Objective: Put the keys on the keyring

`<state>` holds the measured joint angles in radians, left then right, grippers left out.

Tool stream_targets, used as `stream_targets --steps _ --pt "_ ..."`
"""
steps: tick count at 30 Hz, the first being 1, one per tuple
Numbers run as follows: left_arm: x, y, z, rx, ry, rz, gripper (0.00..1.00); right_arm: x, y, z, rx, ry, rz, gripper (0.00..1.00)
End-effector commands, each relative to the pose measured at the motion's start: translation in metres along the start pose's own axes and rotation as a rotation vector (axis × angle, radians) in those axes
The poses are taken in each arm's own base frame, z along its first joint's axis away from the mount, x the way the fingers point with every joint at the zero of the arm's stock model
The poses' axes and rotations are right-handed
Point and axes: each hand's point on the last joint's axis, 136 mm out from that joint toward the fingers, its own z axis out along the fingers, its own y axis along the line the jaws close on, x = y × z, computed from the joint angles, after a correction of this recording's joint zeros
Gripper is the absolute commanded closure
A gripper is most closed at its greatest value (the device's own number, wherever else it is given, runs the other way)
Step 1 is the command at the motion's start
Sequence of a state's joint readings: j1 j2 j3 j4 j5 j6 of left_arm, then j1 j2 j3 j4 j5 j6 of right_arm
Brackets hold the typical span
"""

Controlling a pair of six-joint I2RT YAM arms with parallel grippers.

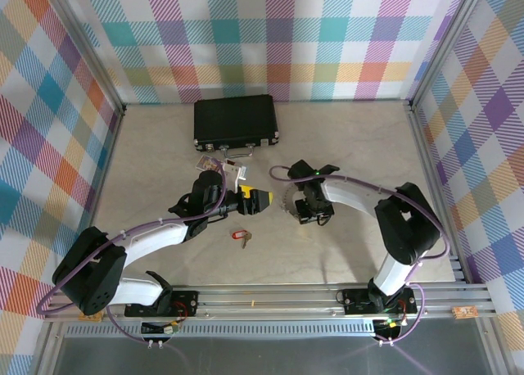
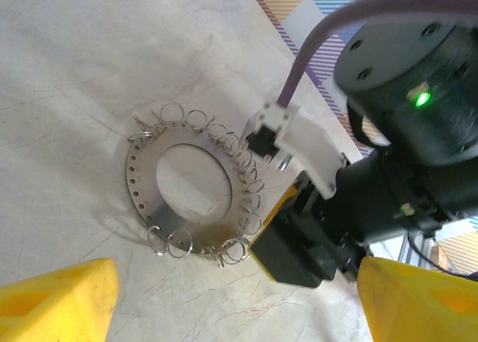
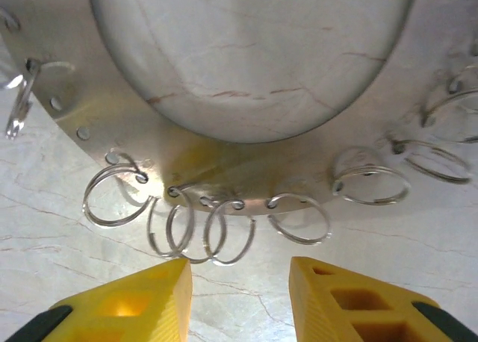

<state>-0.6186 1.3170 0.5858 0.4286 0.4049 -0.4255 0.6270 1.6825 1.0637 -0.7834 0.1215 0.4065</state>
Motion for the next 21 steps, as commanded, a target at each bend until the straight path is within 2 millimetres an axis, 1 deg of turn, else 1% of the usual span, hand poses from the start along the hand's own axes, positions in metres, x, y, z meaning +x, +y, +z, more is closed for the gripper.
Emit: stream_targets --steps 1,7,12,17,21 --pt "-0.004 -0.004 -0.002 0.035 -0.022 0.021 0.17 -0.001 -0.005 -0.009 -0.092 -0.012 0.083 0.62" --pt "-0.006 -0.007 -0.006 0.04 -0.03 0.034 0.17 -0.003 -0.015 -0.007 -0.177 -0.013 0.164 0.63" --pt "-0.008 -0.01 -0.008 0.048 -0.037 0.041 0.17 -0.006 -0.012 -0.003 -0.212 0.0 0.177 0.66" --pt "-0.01 -0.012 -0.01 0.054 -0.041 0.047 0.17 -0.005 -0.013 0.004 -0.235 0.006 0.199 0.7" --pt "-0.011 -0.013 -0.011 0.056 -0.045 0.049 0.17 -0.006 -0.015 0.008 -0.238 0.011 0.207 0.7"
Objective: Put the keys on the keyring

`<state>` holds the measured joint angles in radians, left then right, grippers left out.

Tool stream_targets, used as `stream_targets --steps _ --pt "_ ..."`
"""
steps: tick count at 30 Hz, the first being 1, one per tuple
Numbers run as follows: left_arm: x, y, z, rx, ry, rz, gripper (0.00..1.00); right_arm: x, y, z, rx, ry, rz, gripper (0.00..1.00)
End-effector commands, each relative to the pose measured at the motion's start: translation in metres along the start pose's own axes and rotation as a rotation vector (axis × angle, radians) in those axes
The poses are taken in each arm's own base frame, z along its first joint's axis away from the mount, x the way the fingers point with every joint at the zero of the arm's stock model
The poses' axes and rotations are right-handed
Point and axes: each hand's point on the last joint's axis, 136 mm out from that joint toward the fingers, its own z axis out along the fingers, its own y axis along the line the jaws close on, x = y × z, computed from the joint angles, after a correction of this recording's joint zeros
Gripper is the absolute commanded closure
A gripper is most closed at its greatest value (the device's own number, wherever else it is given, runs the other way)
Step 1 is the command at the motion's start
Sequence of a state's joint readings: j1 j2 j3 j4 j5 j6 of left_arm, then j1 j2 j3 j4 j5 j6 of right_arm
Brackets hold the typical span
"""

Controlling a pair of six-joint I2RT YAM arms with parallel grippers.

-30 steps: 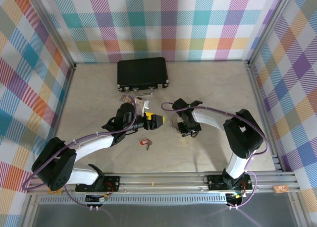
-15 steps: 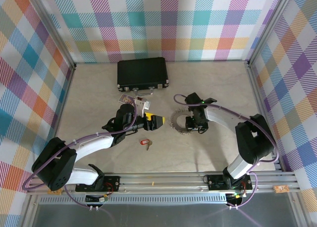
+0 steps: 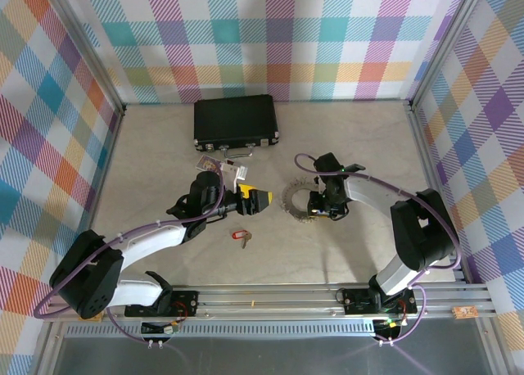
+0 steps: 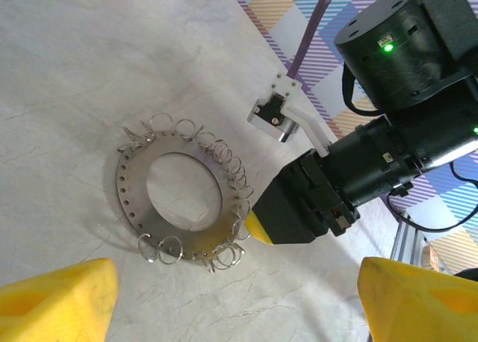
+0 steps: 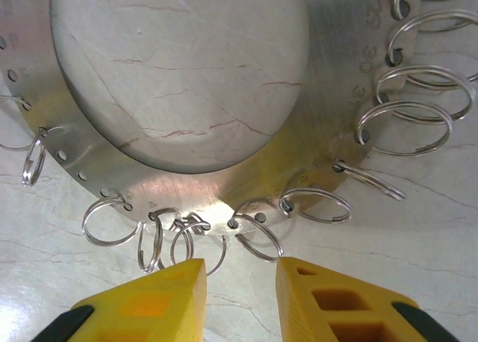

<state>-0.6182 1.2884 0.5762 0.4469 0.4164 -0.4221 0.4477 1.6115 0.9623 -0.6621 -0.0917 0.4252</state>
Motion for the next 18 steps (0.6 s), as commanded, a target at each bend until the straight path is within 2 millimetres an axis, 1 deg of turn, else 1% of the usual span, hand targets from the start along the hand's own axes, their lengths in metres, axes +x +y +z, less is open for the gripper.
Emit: stream_targets --steps 1,6,12,18 --pt "-0.006 -0.005 -0.005 0.029 -0.022 0.032 0.17 0.003 -0.002 0.009 -0.017 0.028 0.022 0.7" --pt "-0.007 -0.006 -0.005 0.033 -0.024 0.034 0.17 0.003 -0.005 0.01 -0.014 0.025 0.03 0.7" --pt "-0.008 -0.007 -0.005 0.037 -0.029 0.034 0.17 0.003 -0.006 0.017 -0.011 0.033 0.032 0.7" --pt "-0.008 -0.006 -0.008 0.031 -0.039 0.036 0.17 0.004 -0.005 0.021 -0.018 0.045 0.03 0.72"
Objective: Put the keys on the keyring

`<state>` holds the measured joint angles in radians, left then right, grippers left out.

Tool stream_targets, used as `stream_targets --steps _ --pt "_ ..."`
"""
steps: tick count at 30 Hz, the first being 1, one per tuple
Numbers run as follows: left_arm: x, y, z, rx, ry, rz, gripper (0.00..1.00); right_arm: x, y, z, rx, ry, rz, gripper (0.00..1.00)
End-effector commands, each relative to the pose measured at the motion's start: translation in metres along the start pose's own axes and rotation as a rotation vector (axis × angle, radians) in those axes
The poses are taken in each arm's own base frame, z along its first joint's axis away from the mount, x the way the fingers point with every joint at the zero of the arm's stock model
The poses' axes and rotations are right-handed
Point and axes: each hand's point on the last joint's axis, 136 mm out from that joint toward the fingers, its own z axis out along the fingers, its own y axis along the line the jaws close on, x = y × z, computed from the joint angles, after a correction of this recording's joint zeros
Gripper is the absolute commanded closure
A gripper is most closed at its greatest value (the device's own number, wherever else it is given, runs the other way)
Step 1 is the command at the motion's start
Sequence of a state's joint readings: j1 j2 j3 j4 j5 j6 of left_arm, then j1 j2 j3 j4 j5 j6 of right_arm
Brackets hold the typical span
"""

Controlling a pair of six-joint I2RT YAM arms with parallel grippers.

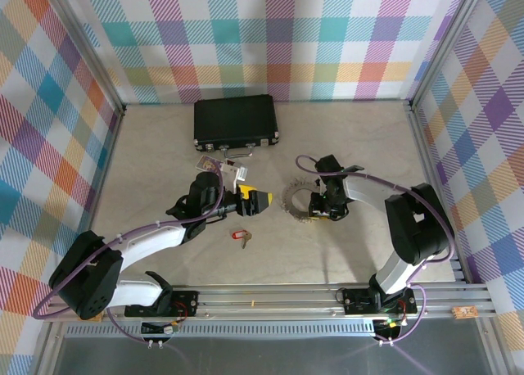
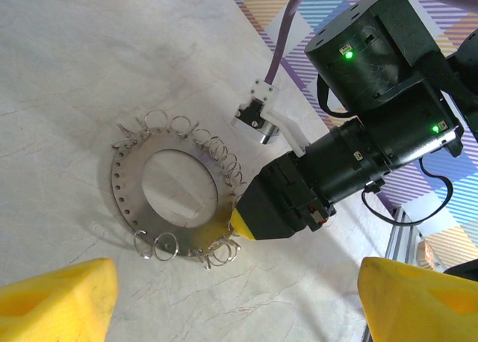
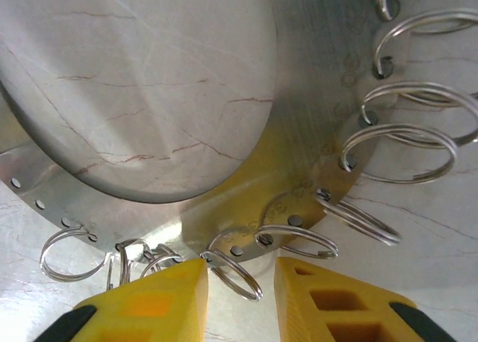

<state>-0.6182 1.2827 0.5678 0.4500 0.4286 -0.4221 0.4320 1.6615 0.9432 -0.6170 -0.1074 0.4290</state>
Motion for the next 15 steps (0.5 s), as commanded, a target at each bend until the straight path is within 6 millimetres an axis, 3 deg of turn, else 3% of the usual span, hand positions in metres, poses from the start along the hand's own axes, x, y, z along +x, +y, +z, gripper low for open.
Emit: stream_targets --steps 1,15 --pt "-0.0097 -0.0046 -0.0065 0.02 -0.044 0.036 0.17 0.0035 0.0011 0.0051 -0.019 0.021 0.004 0.73" --pt "-0.008 -0.0031 -0.0053 0.019 -0.039 0.033 0.17 0.0043 0.0002 0.0057 -0.016 0.023 -0.001 0.81"
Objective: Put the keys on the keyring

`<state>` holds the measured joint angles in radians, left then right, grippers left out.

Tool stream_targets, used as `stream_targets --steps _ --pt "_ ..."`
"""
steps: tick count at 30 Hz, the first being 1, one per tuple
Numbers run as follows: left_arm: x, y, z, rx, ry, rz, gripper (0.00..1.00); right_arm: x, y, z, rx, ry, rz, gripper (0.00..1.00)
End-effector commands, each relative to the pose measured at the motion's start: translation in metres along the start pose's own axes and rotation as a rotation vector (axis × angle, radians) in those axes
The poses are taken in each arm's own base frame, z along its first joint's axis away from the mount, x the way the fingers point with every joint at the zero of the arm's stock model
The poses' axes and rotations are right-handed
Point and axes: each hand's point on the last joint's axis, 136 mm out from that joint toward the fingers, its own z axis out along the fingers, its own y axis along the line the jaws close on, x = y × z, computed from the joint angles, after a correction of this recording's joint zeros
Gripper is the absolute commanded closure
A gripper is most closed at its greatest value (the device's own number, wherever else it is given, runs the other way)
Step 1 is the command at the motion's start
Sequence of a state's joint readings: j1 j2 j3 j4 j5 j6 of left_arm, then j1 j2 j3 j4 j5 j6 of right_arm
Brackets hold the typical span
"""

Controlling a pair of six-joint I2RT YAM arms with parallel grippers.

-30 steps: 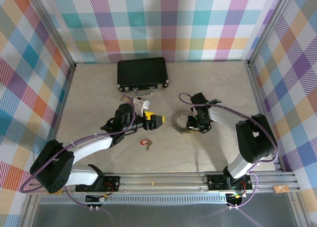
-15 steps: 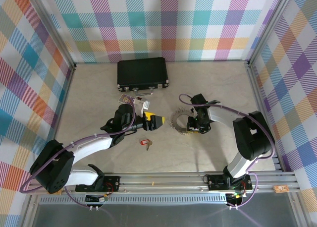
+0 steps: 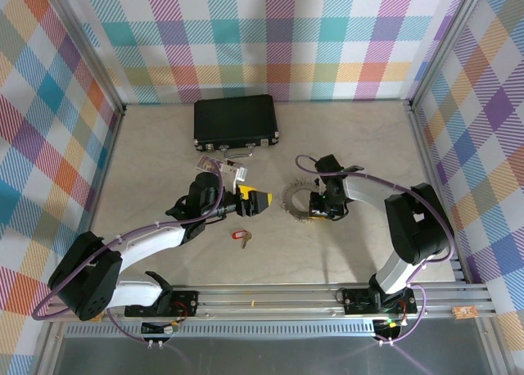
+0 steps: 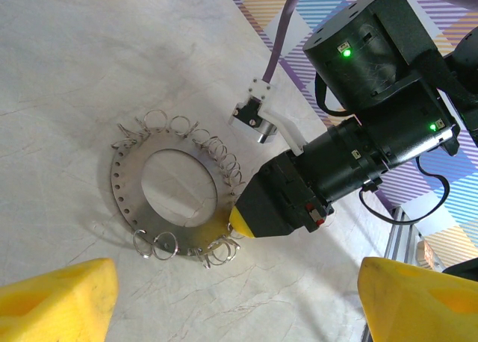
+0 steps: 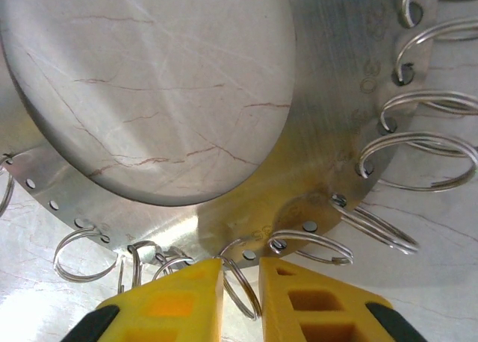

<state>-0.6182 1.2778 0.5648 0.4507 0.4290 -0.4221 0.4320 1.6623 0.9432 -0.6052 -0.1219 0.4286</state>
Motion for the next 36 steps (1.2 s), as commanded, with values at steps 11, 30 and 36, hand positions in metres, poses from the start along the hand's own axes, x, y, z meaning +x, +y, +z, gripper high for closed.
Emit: stream_targets --steps 11,30,36 --pt "-0.006 0.001 -0.002 0.008 -0.03 0.026 0.17 0.006 -0.005 0.005 0.011 0.026 -0.001 0.84" --pt "-0.006 0.001 -0.003 0.002 -0.03 0.03 0.17 0.005 -0.002 0.004 -0.002 0.027 0.001 0.93" --pt "-0.007 0.001 -0.004 0.004 -0.034 0.029 0.17 0.005 -0.003 -0.005 0.008 0.007 -0.008 0.97"
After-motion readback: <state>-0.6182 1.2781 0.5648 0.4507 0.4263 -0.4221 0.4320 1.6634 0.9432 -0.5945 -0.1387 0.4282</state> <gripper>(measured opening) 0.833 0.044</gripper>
